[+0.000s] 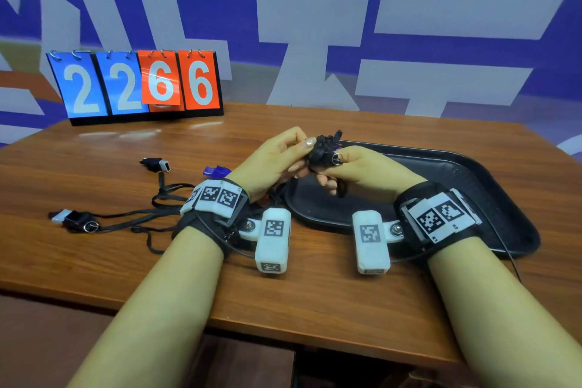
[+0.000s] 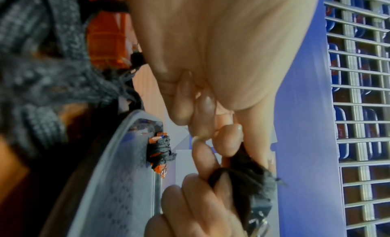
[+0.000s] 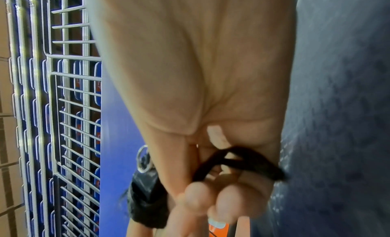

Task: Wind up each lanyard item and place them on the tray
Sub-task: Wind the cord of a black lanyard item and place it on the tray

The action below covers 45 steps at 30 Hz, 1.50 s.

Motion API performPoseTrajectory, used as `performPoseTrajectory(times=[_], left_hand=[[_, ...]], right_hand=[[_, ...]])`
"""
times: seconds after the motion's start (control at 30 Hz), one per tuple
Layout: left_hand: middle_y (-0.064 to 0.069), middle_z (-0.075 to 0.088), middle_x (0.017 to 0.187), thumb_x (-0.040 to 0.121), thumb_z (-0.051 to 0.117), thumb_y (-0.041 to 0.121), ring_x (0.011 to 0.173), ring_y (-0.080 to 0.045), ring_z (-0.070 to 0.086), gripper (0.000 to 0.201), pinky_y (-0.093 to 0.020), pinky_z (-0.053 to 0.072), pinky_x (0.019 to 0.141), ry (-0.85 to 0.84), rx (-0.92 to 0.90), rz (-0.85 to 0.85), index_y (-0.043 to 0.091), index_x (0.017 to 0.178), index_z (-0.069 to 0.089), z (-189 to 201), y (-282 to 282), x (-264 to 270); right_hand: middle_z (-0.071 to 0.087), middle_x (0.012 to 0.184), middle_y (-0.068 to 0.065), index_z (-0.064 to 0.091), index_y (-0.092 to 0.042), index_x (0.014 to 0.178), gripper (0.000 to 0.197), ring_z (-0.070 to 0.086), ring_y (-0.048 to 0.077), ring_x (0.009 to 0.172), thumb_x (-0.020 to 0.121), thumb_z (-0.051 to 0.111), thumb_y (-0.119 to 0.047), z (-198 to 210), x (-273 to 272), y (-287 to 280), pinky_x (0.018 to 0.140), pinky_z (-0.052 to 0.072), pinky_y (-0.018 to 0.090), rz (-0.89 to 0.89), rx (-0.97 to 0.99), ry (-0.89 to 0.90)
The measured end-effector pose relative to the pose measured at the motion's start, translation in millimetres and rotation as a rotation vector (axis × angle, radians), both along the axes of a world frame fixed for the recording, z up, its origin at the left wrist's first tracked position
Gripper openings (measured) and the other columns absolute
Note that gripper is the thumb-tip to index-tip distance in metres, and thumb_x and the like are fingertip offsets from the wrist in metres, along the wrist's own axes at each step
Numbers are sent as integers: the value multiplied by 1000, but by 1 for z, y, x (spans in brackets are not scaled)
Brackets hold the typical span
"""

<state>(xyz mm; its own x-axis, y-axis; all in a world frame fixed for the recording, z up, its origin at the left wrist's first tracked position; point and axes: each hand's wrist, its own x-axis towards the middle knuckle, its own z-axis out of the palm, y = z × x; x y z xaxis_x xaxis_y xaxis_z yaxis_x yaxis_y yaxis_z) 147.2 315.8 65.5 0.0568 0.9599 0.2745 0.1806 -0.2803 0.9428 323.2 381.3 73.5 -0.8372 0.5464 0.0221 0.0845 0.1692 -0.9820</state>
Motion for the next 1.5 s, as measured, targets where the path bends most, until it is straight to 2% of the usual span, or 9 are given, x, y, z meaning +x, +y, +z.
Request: performPoseTrajectory(times=[0.23, 0.53, 0.73, 0.87, 1.0, 1.13, 1.27, 1.37, 1.5], left_hand=[[8, 38, 50, 104, 44, 20, 42, -7, 26, 20, -20, 17, 41, 11, 5, -30, 14, 85, 43, 0, -1, -3], [-6, 53, 66, 102, 52, 17, 51, -12, 54, 11, -20, 46, 46, 62, 53, 119, 8, 96, 51, -2, 6, -8], [-13, 54, 75, 100, 55, 15, 63, -13, 61, 10, -24, 56, 54, 11, 74, 172, 6, 96, 52, -6, 10, -7], [-5, 59, 76, 101, 55, 17, 66, -12, 64, 12, -25, 57, 54, -15, 75, 186, 8, 94, 50, -6, 9, -5], [-12, 65, 99, 101, 54, 18, 83, -20, 71, 12, -28, 60, 59, -50, 34, 162, 6, 100, 51, -5, 9, -4], [-21, 67, 88, 100, 56, 14, 79, -22, 73, 10, -23, 58, 62, -87, 31, 152, 5, 99, 51, -5, 9, -4], [-28, 68, 86, 98, 59, 15, 81, -28, 73, 14, -27, 60, 66, -29, 37, 166, 3, 97, 53, -7, 10, -6], [-22, 70, 81, 97, 61, 16, 80, -31, 73, 15, -28, 60, 64, 13, 44, 184, 3, 96, 54, -8, 10, -6], [-10, 72, 75, 96, 62, 17, 74, -22, 73, 17, -27, 60, 62, 38, 44, 205, 1, 98, 57, -7, 10, -6]], right_hand=[[65, 69, 8, 73, -1, 99, 14, 61, 9, 59, 94, 60, -3, 2, 6, 7, 61, 54, 19, -206, -15, 50], [72, 103, 20, 73, -2, 102, 15, 69, 27, 88, 91, 66, -8, 9, 6, 6, 74, 59, 28, -369, 93, 177], [76, 94, 13, 73, -2, 105, 24, 74, 25, 89, 82, 76, -6, 7, 2, 5, 81, 60, 38, -403, 244, 139], [75, 93, 15, 75, -1, 102, 22, 74, 29, 90, 81, 78, -7, 3, 1, 6, 85, 59, 38, -434, 222, 179], [75, 99, 13, 74, 0, 106, 24, 72, 25, 96, 84, 74, -9, 1, 2, 9, 91, 57, 36, -417, 145, 160], [75, 98, 15, 75, 0, 103, 19, 72, 27, 97, 85, 73, -8, -1, 1, 10, 88, 58, 37, -422, 106, 142], [75, 90, 17, 77, -1, 93, 9, 72, 21, 82, 87, 71, -4, 1, -1, 8, 75, 61, 30, -472, 210, 100], [74, 83, 15, 77, -2, 89, 8, 72, 21, 71, 86, 70, -4, 0, -3, 9, 73, 61, 29, -492, 333, 46], [75, 77, 11, 77, -10, 82, 8, 73, 29, 75, 84, 70, -8, -3, -5, 12, 77, 62, 37, -513, 450, 4]])
